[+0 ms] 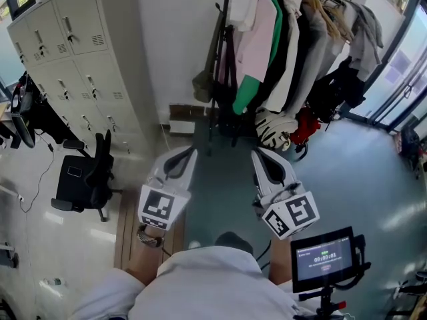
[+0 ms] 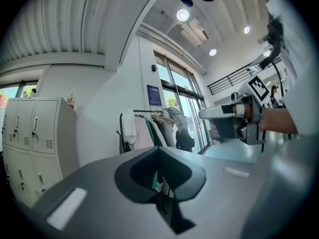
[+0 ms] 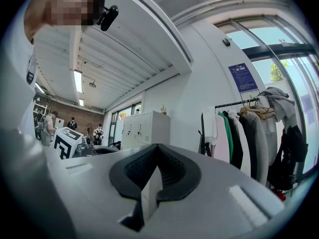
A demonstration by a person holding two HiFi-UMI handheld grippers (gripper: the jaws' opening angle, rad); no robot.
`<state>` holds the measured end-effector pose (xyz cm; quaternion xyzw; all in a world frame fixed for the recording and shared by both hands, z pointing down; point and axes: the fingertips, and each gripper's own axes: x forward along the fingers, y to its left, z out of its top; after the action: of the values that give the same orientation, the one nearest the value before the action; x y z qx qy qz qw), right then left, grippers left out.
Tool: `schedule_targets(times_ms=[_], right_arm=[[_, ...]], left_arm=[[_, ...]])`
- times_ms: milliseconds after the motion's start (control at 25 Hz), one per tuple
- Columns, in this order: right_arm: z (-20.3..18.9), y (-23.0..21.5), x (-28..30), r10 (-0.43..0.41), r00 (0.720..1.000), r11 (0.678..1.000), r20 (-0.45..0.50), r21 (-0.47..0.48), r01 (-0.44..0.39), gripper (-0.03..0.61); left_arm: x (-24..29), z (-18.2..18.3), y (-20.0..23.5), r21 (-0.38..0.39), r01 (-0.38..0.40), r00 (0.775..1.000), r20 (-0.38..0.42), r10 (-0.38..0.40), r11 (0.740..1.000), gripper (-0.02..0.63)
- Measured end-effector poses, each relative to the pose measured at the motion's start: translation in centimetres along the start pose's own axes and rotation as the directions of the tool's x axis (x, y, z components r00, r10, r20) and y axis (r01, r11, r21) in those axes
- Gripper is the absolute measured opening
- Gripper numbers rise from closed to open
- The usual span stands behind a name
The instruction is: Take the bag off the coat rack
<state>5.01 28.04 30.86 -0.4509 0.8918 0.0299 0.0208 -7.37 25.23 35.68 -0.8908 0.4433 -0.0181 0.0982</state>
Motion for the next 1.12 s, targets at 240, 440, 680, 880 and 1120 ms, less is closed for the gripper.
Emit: schedule_targets(times_ms=[240, 440, 680, 880, 1120], right_arm=[[-0.6, 1.3, 1.1, 0.002, 1.0, 1.0, -0.012, 0.009, -0.002, 0.002], [-1.0, 0.5, 2.5, 0.001, 1.0, 0.999, -0.003, 0.037, -0.001, 0.002], [-2.0, -1.9, 5.2, 0.02, 1.0, 0.998, 0.016, 0.059, -0.021, 0.002], [-1.7, -5.3, 8.7, 0.019, 1.0, 0.999, 0.025, 0.04, -0.02, 0.002], [-1.8, -11.2, 13.1, 0.009, 1.0, 0.999, 0.016, 0.053, -0.009, 0.002]], left_arm=[[-0.4, -0.5, 1.2, -0.002, 0.009, 1.0, -0.003, -0.009, 1.0, 0.0], [0.5, -1.3, 2.1, -0.02, 0.009, 1.0, -0.013, -0.009, 1.0, 0.0], [3.2, -2.7, 3.8, -0.007, -0.007, 0.999, -0.034, 0.006, 1.0, 0.0], [7.5, -2.6, 5.7, 0.008, -0.015, 0.999, -0.037, 0.015, 1.0, 0.0], [13.2, -2.7, 8.0, 0.023, -0.039, 0.998, -0.053, 0.041, 0.999, 0.0]])
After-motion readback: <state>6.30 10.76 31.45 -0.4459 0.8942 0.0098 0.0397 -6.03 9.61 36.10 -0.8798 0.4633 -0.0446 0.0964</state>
